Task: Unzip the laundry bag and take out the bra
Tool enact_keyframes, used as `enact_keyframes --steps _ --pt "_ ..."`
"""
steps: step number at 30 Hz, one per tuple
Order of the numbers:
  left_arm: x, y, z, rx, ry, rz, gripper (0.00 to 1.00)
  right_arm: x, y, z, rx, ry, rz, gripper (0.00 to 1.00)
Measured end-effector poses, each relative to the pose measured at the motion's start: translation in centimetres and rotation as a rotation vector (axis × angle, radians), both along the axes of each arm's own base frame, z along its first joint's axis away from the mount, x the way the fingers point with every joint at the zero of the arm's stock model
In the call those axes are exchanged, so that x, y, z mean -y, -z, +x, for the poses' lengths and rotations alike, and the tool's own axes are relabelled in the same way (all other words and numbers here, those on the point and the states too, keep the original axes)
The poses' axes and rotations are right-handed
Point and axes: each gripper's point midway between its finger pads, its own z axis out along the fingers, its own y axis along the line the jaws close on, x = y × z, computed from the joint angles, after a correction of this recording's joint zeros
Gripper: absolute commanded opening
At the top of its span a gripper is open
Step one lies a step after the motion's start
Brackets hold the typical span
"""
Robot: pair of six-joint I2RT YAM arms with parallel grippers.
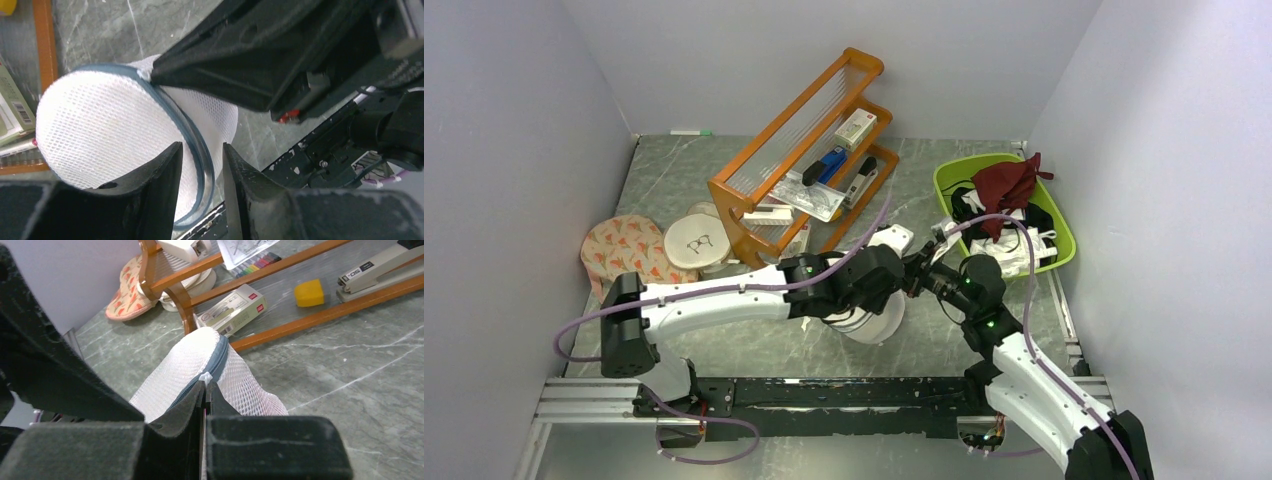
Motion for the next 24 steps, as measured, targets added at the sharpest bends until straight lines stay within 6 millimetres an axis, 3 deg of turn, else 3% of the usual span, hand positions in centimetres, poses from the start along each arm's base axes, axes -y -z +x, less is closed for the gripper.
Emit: enact_keyframes --steps 6,17,24 --pt "0.6 -0.2 1.1 0.041 -0.023 0.035 0.44 -0.1 0.1 -0.8 -0.024 -0.016 0.027 0.0" --pt "-0.6 0.8 1.7 0.062 -0.057 0.11 0.27 -0.4 1.1 -1.1 -0.083 -0.036 0.03 0.0" --pt "-0.9 1.2 1.6 0.058 -0.055 0.127 0.41 -0.5 1.0 -1.1 -0.08 -0.041 0.036 0.0"
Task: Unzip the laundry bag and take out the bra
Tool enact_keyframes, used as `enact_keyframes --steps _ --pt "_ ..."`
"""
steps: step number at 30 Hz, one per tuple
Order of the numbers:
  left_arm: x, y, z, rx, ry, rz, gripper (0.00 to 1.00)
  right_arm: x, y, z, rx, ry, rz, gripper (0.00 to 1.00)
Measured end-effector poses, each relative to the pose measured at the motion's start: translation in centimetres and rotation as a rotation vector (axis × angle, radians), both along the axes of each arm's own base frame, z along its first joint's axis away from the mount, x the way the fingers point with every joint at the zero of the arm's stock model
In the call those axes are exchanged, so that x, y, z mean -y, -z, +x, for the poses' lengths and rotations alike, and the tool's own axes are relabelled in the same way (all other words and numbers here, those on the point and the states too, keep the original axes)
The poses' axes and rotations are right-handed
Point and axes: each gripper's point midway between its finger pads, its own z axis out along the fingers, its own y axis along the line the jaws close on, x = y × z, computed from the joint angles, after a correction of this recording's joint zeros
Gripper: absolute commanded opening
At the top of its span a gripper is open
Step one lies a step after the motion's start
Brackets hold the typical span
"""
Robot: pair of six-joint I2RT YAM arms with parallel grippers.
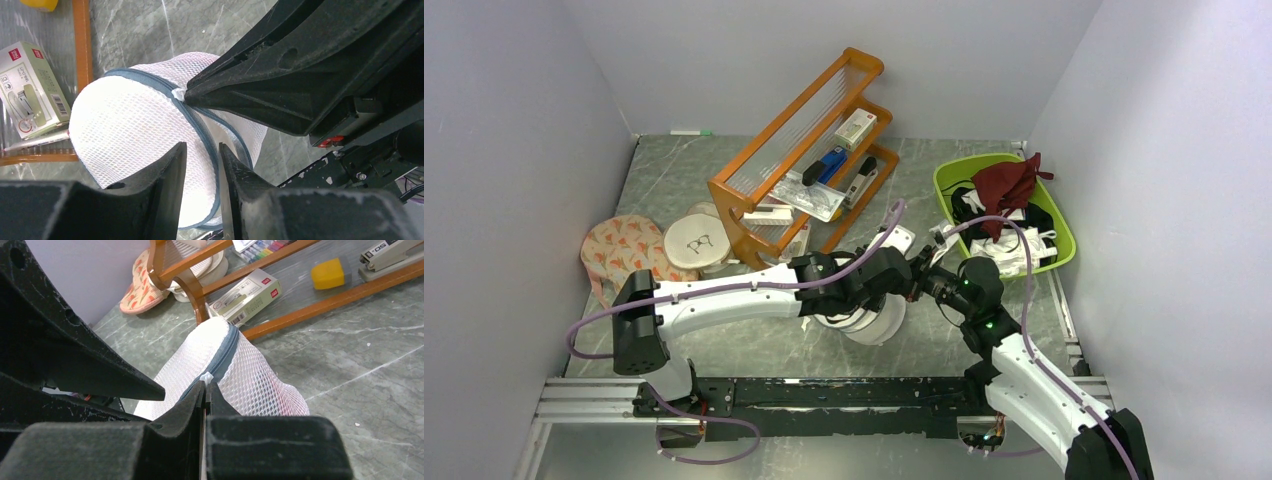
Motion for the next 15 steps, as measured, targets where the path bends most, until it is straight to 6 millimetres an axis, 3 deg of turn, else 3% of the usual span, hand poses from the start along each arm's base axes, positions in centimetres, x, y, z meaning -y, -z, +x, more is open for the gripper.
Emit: enact_keyframes --steps 9,15 --pt "0.3 1.4 0.4 0.006 -0.009 0.053 0.38 0.0 -0.4 -0.3 0.011 -0.006 0.005 0.0" --pt "-0.3 2.1 0.6 0.011 -0.015 0.098 0.22 0.1 -0.5 -0.3 0.019 -0.006 0.005 0.0"
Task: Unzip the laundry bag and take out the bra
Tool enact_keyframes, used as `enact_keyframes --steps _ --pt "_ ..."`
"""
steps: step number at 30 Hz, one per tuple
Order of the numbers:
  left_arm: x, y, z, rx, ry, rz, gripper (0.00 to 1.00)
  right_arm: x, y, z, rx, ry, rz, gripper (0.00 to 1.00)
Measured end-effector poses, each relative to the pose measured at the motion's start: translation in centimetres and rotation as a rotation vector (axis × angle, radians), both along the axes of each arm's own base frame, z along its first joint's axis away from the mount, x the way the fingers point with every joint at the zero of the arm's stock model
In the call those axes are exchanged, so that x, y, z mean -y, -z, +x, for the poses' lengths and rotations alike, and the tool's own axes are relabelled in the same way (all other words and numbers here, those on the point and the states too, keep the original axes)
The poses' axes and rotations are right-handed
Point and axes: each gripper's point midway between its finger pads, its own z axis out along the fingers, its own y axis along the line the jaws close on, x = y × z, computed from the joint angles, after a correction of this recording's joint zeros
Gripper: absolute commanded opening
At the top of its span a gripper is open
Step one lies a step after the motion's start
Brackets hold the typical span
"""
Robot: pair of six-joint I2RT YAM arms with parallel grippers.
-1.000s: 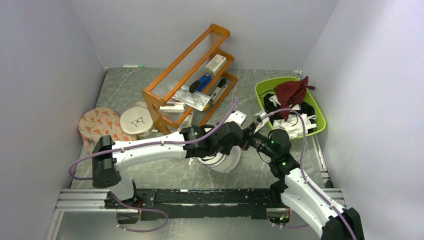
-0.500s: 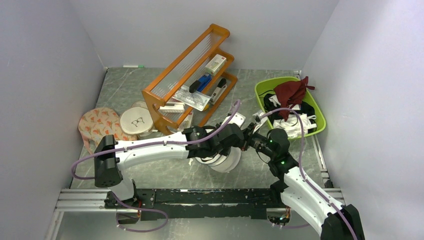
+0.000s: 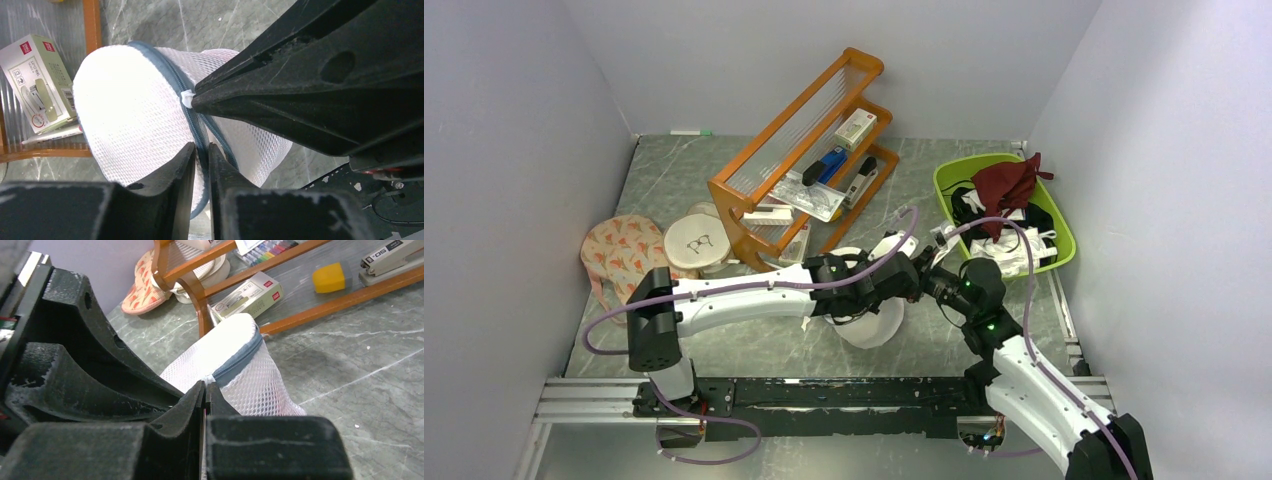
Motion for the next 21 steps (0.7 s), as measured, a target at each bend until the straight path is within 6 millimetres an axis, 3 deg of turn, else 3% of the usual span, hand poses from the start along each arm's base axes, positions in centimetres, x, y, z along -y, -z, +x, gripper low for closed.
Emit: enact_keyframes --steps 4,8,15,21 --pt "-0.3 -0.4 -0.1 -0.002 0.002 -0.005 0.13 0.0 0.5 0.2 -0.009 -0.001 -0.016 0.0" --pt "-0.9 -2.2 -0.7 -0.005 0.015 -0.058 0.07 0.0 0.8 0.3 -0.006 -0.001 -0.025 0.0" --pt "-1.5 -5.8 -1.7 -0.013 0.049 -0.174 0.07 -0.1 0.9 1.7 0.018 0.023 -0.056 0.0" --pt "-1.6 -6.6 -2.3 -0.03 0.069 -0.202 0.07 -0.4 1.3 3.4 0.042 0.035 -0.094 0.0"
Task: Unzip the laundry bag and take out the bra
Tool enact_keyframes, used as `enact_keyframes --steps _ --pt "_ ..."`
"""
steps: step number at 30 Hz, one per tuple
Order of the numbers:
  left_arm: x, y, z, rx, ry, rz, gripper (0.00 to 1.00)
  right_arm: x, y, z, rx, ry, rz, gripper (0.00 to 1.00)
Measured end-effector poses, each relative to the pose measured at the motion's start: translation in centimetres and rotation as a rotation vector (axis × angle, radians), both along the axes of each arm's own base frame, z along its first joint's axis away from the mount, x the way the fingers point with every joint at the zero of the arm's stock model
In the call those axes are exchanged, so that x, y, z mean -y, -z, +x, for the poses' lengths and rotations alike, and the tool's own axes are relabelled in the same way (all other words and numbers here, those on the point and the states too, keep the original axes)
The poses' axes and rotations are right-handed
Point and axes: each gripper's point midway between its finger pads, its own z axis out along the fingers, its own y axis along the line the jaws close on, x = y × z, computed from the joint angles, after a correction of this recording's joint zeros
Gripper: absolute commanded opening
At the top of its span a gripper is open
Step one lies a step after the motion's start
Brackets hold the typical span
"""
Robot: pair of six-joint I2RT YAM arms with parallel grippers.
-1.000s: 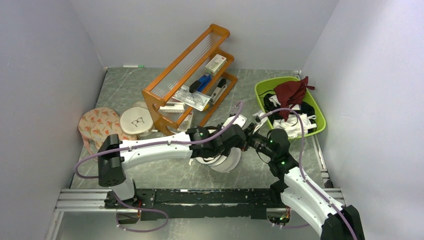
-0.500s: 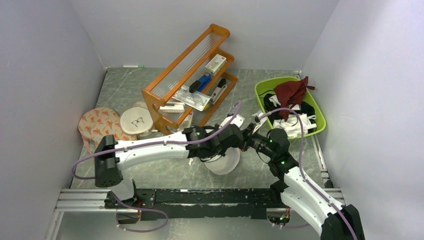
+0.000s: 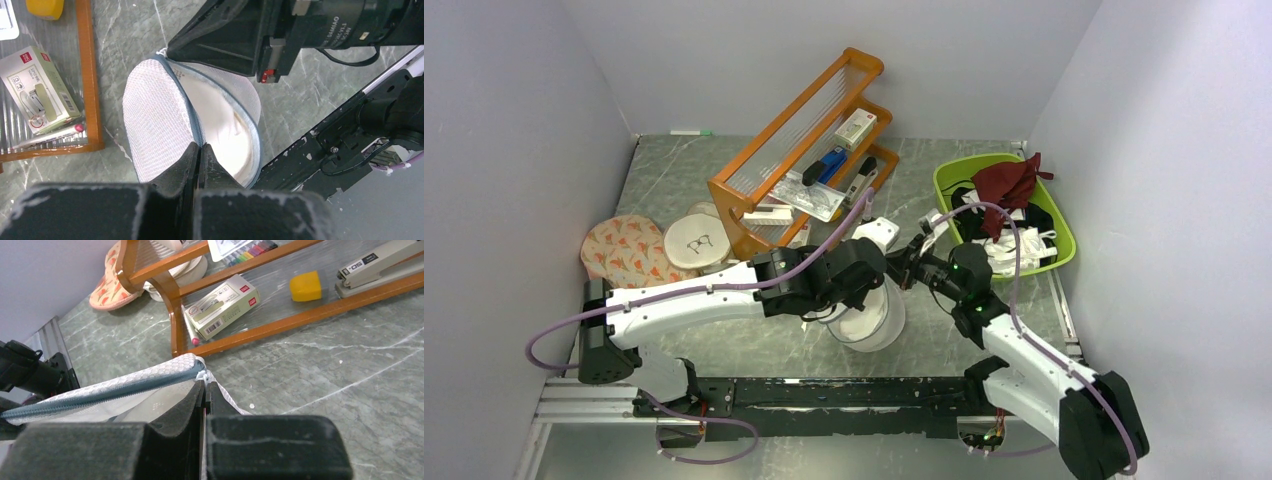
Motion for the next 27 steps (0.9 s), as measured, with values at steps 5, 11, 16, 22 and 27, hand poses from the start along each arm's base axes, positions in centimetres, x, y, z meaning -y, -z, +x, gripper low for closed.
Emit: enact_keyframes --steps 5,11,16,22,27 --pt "-0.1 0.4 -0.2 -0.011 0.005 0.007 0.07 -0.8 0.5 0.6 -0.009 -0.036 -0.023 0.03" --pt "-0.5 -0.2 -0.6 -0.032 -0.014 -0.022 0.07 -0.2 0.4 2.0 -0.072 0.029 -0.063 0.59" --pt "-0.8 -1.3 -0.9 -0.044 -0.051 -0.074 0.07 1.6 -0.4 3.0 -0.195 0.18 -0.097 0.8" --pt "-1.0 -1.5 -0.4 -0.034 -0.097 -0.088 0.07 3.7 -1.2 1.9 -0.375 0.305 -0.152 0.88" --pt "-1.7 -1.0 0.2 -0.015 -0.131 -0.08 0.07 4.9 1.2 -1.6 -0.564 0.319 -0.229 0.9"
